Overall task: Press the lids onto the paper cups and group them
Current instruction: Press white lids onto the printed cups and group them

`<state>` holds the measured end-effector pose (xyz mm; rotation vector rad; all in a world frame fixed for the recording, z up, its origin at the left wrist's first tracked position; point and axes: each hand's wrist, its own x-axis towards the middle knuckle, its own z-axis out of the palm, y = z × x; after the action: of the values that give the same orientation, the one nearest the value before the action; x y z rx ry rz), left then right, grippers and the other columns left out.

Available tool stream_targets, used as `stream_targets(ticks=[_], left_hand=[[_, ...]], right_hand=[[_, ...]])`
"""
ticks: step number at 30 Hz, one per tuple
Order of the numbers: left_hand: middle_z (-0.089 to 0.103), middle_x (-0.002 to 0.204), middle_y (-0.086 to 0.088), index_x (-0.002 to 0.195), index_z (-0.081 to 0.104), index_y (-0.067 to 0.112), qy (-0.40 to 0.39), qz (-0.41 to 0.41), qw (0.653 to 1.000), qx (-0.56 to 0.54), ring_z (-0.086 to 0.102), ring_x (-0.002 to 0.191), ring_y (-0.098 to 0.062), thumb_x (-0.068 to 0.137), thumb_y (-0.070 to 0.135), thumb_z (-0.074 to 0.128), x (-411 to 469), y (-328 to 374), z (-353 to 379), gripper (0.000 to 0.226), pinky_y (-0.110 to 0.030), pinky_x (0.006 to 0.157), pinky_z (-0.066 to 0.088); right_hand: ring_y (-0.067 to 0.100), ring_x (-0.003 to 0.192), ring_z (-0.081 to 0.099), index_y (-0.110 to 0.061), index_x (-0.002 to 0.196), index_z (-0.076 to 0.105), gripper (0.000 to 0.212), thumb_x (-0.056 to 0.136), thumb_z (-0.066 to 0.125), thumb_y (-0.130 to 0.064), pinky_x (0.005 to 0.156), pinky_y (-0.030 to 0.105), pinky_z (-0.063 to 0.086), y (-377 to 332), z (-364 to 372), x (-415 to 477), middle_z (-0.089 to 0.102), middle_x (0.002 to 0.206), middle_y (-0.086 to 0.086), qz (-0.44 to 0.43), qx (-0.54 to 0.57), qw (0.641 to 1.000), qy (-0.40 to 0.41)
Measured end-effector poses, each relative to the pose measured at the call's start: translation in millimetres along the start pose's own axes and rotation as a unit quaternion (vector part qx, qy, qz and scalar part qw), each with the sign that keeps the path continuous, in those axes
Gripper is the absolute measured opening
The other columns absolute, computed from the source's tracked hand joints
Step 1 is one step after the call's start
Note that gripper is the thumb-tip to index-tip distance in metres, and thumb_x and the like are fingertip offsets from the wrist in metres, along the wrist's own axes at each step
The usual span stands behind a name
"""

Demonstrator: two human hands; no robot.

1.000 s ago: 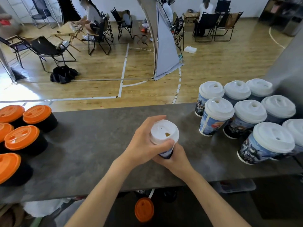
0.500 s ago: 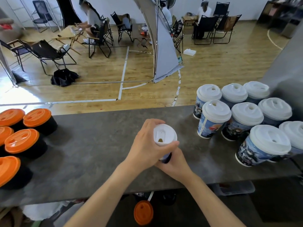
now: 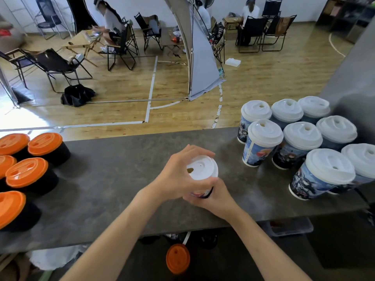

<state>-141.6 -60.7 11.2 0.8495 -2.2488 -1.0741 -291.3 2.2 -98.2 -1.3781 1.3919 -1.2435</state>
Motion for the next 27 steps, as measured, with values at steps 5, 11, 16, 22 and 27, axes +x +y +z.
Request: stream_targets(ticks=[5, 11, 16, 22, 27], left_hand=[[0.057, 0.117, 0.025, 0.125, 0.049, 0.043, 0.158, -0.128, 0.979, 0.021, 0.054, 0.109, 0.007, 0.059, 0.069, 0.074, -4.0, 9.0, 32.4, 0.075, -0.017, 0.087, 0.048], [0.067, 0.117, 0.017, 0.128, 0.059, 0.04, -0.005, -0.069, 0.993, -0.094, 0.064, 0.112, -0.003, 0.071, 0.034, 0.093, -2.7, -10.6, 7.3, 0.066, -0.031, 0.095, 0.057], [0.057, 0.114, 0.027, 0.122, 0.051, 0.045, 0.186, -0.099, 0.978, -0.018, 0.053, 0.111, 0.009, 0.061, 0.063, 0.077, -8.7, 7.8, 41.3, 0.069, -0.018, 0.087, 0.048], [0.064, 0.118, 0.019, 0.125, 0.06, 0.038, 0.031, -0.043, 0.997, -0.058, 0.061, 0.115, -0.008, 0.072, 0.035, 0.092, -0.1, -6.9, 9.1, 0.062, -0.046, 0.102, 0.052], [0.059, 0.111, 0.025, 0.118, 0.049, 0.043, 0.134, -0.082, 0.988, -0.012, 0.055, 0.109, 0.006, 0.061, 0.062, 0.082, -2.3, 2.1, 33.8, 0.068, -0.009, 0.083, 0.045]], right_hand=[[0.001, 0.114, 0.069, -0.037, 0.127, 0.063, 0.065, 0.071, 0.092, -0.021, 0.092, 0.017, 0.055, -1.4, 4.2, -1.2, 0.074, 0.121, -0.019, -0.004, -0.001, 0.998, 0.062], [0.01, 0.123, 0.066, -0.03, 0.138, 0.058, 0.077, 0.071, 0.096, -0.025, 0.097, 0.023, 0.056, -1.2, -2.6, -1.5, 0.071, 0.13, -0.01, 0.003, 0.011, 0.999, 0.034], [-0.003, 0.118, 0.066, -0.051, 0.127, 0.062, 0.069, 0.071, 0.092, -0.023, 0.092, 0.01, 0.05, -5.1, 4.4, -0.7, 0.071, 0.124, -0.025, -0.006, -0.012, 0.998, 0.06], [0.007, 0.125, 0.064, -0.027, 0.141, 0.056, 0.082, 0.07, 0.097, -0.03, 0.097, 0.016, 0.052, 2.6, -1.2, 0.1, 0.069, 0.132, -0.013, -0.001, 0.016, 0.999, 0.039], [-0.004, 0.121, 0.063, -0.061, 0.127, 0.056, 0.082, 0.067, 0.095, -0.022, 0.094, 0.011, 0.05, 2.5, 2.3, 3.2, 0.068, 0.126, -0.027, -0.011, -0.012, 0.997, 0.072]])
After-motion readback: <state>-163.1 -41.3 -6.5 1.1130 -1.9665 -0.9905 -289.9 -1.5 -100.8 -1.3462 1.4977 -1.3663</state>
